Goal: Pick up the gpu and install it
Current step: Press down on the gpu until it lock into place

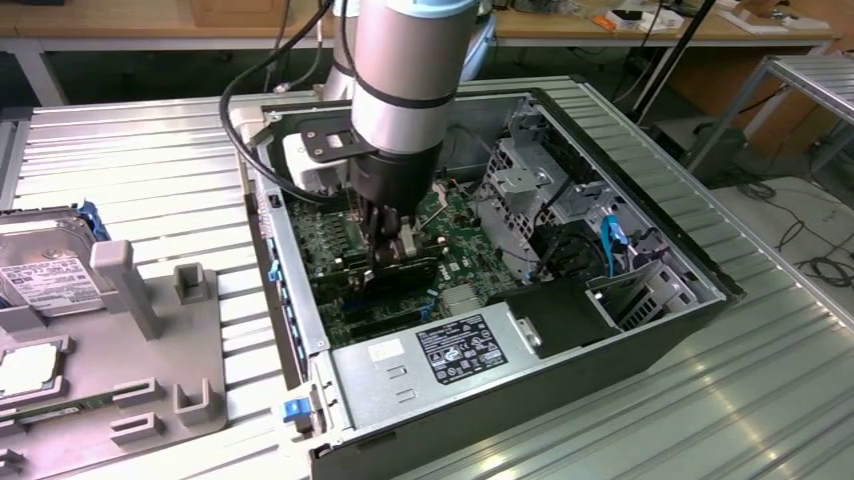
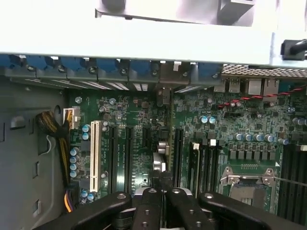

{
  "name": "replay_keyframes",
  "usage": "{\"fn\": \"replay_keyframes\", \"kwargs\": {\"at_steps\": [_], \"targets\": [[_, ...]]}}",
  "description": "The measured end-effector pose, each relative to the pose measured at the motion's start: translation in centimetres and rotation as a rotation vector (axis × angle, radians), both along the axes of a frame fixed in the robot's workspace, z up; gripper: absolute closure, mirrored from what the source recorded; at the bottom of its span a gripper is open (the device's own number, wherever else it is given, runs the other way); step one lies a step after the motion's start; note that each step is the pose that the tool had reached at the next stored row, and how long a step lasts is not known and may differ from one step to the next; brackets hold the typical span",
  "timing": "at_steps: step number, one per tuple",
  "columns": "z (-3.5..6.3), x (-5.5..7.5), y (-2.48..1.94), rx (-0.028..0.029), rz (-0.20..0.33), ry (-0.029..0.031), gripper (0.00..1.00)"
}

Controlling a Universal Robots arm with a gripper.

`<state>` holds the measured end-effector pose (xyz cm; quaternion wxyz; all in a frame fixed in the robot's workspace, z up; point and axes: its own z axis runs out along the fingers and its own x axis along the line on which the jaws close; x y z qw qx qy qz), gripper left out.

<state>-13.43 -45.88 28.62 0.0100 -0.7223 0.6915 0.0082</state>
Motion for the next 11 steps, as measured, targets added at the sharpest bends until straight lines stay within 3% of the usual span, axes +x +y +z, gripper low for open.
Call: {"fn": "replay_keyframes", "kwargs": {"at_steps": [4, 11], "targets": [[1.63, 0.0, 0.00, 0.0019, 0.000, 0.0002, 0.89], [1.72, 0.0, 0.00, 0.0028, 0.000, 0.0003, 0.89]]}}
